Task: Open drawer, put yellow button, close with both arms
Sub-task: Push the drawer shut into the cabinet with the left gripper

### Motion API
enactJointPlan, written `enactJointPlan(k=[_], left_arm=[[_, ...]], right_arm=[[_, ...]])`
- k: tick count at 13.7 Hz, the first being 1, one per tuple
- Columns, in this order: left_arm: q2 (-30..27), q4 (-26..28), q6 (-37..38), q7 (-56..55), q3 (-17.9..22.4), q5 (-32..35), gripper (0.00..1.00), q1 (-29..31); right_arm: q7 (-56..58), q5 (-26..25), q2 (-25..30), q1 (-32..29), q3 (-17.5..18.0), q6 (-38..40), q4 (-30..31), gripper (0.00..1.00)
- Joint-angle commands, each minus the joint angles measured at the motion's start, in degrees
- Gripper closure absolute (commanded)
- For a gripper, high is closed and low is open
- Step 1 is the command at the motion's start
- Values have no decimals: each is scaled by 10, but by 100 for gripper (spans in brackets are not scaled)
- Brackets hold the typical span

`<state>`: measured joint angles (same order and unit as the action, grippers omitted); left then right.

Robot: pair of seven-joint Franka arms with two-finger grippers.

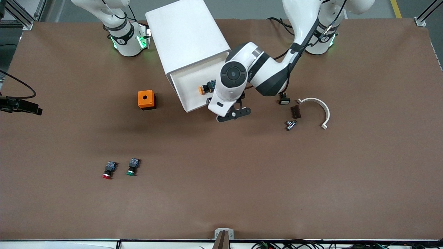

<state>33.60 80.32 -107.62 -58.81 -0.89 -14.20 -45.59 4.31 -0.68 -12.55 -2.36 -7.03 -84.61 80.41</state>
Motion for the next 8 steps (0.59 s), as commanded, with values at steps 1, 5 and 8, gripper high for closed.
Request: enactJointPlan(k=[1, 5, 8], left_arm=[[3, 2, -6, -39, 4, -22, 0, -20], [4, 3, -6, -83, 2, -69, 0, -51], [8, 2, -6, -118, 2, -90, 0, -76]], right_arm=[[10, -9, -6, -10, 14, 9, -16, 0], [10, -3, -8, -12, 15, 6, -16, 0], [3, -11, -5, -9, 15, 7, -20, 0]])
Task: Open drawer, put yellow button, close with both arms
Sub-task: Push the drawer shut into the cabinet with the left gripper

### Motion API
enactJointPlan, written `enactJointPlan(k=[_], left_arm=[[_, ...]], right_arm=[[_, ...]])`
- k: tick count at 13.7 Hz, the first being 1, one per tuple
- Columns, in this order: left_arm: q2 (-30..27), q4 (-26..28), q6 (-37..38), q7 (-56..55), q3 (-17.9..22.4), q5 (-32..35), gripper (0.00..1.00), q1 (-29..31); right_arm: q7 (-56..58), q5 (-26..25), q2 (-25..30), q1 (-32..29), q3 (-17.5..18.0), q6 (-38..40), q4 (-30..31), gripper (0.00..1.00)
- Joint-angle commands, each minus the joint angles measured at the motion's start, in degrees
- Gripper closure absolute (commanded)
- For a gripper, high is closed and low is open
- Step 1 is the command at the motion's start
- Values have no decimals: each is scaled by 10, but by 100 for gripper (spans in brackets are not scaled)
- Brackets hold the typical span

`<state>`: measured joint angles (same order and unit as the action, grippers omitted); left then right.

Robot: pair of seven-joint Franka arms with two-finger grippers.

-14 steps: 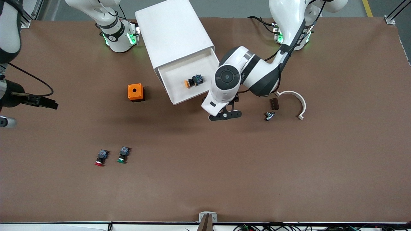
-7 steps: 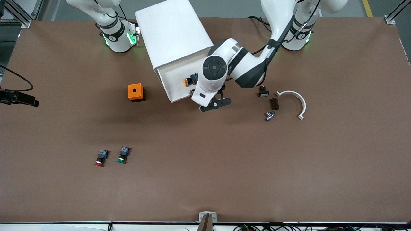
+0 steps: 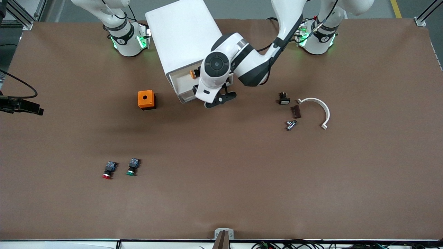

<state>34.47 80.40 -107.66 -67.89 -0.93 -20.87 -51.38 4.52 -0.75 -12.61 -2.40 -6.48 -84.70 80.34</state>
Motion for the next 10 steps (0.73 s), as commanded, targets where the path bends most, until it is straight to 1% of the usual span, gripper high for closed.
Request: enactJointPlan(k=[1, 3, 4, 8, 9, 10], left_arm=[[2, 1, -5, -32, 2, -37, 0, -24], [8, 2, -5, -36, 2, -81, 0, -28], [8, 2, -4, -37, 2, -96, 0, -28], [9, 3, -1, -36, 8, -90, 0, -26], [6, 3, 2, -36, 15, -84, 0, -19], [3, 2, 9, -36, 22, -64, 0, -2]], right_arm=[[1, -11, -5, -8, 9, 11, -30, 0], [6, -2, 2, -13, 8, 17, -42, 0], [6, 2, 7, -22, 9, 35, -41, 0], [9, 3, 24, -23, 11, 48, -39, 0], [9, 3, 32, -23, 12, 50, -37, 0], [11, 4, 37, -20, 13, 59, -36, 0]])
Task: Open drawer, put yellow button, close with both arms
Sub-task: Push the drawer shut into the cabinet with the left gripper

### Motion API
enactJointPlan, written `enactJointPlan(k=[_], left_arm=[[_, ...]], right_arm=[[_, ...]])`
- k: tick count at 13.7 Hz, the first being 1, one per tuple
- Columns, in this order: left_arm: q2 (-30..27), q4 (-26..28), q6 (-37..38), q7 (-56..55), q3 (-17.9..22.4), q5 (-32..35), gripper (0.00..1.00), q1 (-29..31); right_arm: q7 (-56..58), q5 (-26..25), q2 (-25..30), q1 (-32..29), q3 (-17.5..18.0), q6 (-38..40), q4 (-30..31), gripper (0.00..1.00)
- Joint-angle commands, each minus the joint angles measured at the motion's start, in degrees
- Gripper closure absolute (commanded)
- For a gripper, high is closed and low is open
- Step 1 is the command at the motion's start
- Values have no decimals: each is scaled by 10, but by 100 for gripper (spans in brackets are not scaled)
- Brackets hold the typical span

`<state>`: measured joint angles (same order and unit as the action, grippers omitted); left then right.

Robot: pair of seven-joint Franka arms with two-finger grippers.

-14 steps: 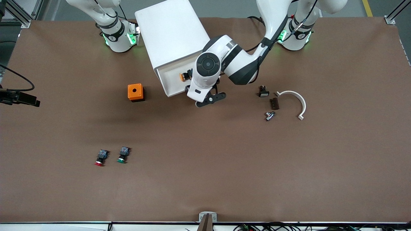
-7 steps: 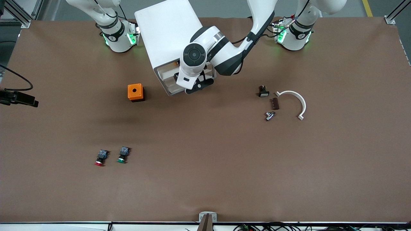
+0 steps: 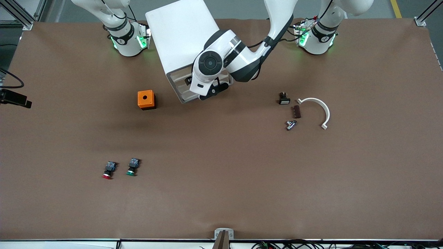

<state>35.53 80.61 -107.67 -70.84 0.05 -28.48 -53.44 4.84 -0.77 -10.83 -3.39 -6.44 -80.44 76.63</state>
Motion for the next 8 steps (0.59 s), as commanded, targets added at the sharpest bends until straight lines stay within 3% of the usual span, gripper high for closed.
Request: enactJointPlan(k=[1, 4, 8], left_arm=[[-12, -1, 19, -5, 14, 35, 0, 34], [-38, -1, 25, -3, 14, 93, 0, 83], [-89, -2, 82, 11, 14, 170, 0, 141]], right_arm=[[17, 4, 25, -7, 13, 22, 1, 0], [120, 16, 41, -14, 11, 24, 17, 0], [125, 16, 82, -9, 11, 4, 67, 0]])
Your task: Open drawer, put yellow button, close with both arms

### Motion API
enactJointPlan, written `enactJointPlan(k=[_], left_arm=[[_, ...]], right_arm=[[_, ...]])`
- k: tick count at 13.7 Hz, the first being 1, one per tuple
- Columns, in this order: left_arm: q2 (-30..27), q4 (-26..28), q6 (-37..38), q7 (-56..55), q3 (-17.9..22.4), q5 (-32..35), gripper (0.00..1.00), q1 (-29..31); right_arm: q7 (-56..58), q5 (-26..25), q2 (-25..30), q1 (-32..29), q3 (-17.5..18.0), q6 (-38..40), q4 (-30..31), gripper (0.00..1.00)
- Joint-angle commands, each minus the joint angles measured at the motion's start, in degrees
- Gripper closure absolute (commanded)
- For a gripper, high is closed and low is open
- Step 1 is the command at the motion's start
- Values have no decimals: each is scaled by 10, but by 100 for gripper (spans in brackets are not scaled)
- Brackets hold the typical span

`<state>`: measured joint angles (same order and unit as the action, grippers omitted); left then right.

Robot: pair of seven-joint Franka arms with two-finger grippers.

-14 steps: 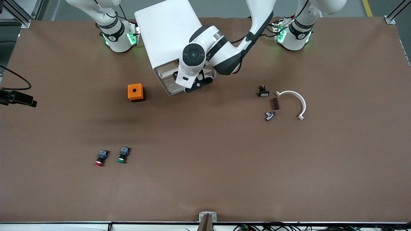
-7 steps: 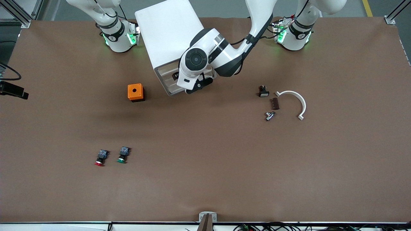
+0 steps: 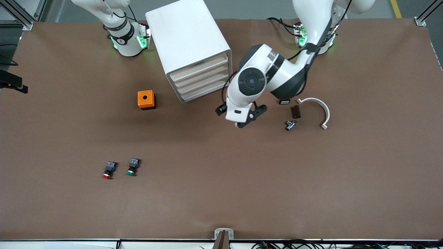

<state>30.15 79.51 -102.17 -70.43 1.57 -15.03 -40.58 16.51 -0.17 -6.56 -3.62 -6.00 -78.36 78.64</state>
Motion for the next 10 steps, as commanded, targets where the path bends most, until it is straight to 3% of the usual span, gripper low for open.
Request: enactJointPlan(k=[1, 4, 10], left_arm=[[-51, 10, 35, 12, -3, 55, 0, 26], [-97, 10, 52, 66, -3, 59, 0, 75], [-162, 10, 124, 273, -2, 62, 0, 198]], right_arm=[[0, 10, 59, -6, 6, -35, 74, 0], [-31, 10, 116, 6, 5, -74, 148, 0], [-53, 10, 117, 15, 6, -70, 143, 0]])
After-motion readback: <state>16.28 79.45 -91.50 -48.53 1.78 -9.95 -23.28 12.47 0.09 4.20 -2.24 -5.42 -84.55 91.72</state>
